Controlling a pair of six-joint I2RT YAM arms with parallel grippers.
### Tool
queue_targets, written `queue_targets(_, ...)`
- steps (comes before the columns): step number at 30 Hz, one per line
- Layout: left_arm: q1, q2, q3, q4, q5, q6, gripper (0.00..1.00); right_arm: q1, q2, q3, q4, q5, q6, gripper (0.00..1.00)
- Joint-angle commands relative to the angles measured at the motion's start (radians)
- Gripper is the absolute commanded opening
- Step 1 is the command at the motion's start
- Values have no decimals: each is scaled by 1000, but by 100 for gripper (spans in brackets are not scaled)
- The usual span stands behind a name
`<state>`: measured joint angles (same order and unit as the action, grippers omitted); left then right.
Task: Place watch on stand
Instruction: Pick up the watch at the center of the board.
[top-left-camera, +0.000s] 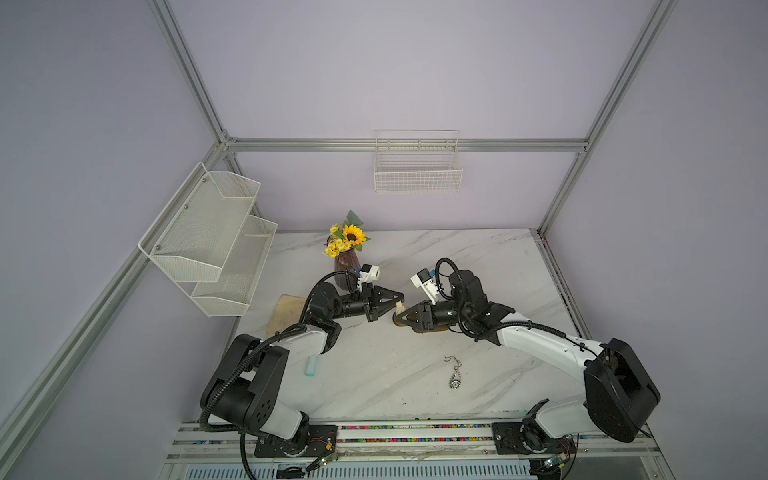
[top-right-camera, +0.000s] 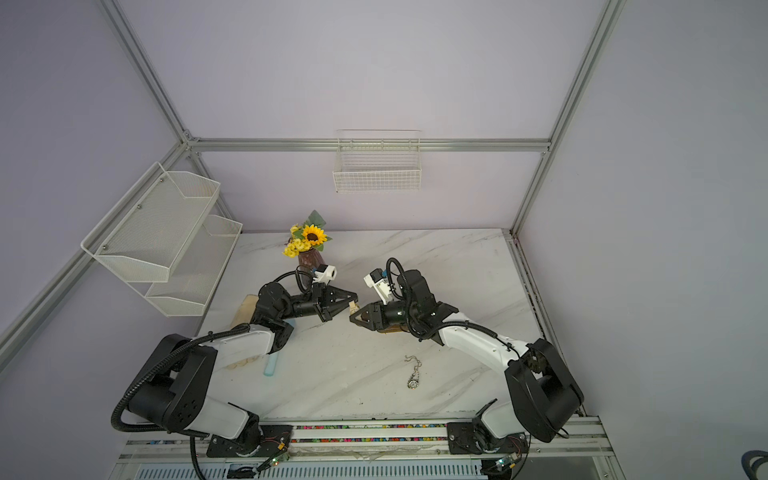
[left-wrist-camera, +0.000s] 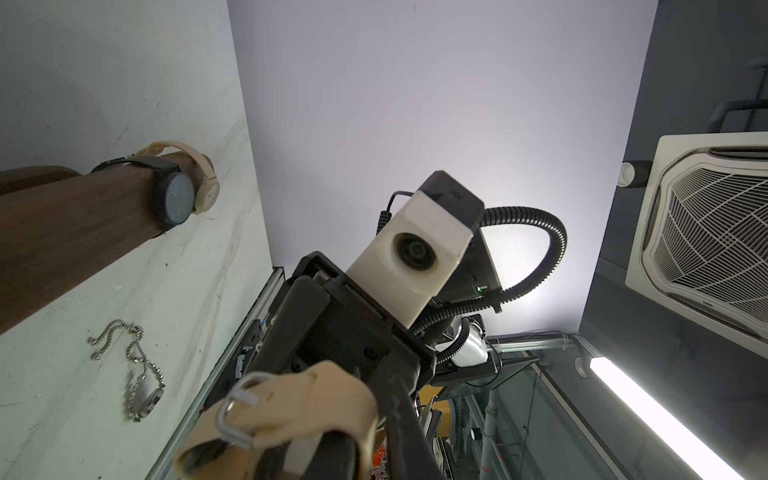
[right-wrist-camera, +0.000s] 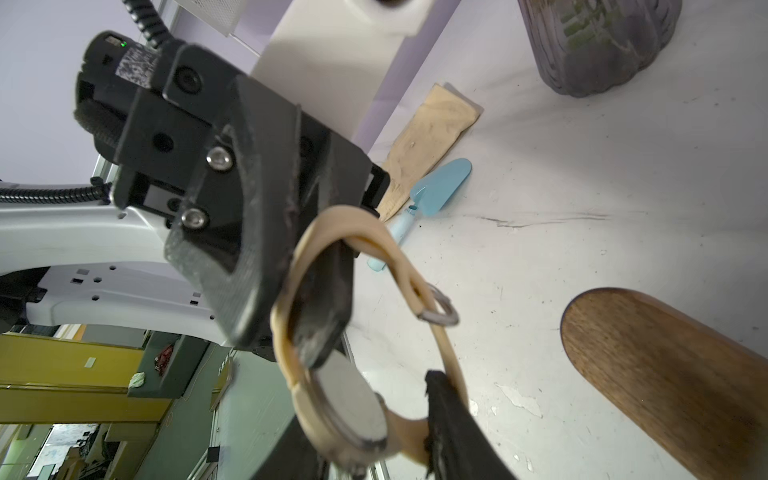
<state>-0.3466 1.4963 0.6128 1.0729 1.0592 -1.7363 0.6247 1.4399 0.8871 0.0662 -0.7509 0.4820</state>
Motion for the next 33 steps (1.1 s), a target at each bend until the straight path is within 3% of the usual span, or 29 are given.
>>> queue_targets(1, 11, -41, -6, 82, -34, -10, 15, 1, 8, -25, -61, 7, 0, 41)
queue_targets(22, 14, 6, -24, 75, -37, -13, 15, 2, -92, -56, 74, -134, 116, 32)
queue_targets(27, 19, 19, -50, 70, -45, -10, 15, 11, -93, -59, 66, -92, 131, 32)
queue_targets(33, 26, 35, -89, 73, -46, -2, 16, 30, -39, -139, 234, -59, 267, 31)
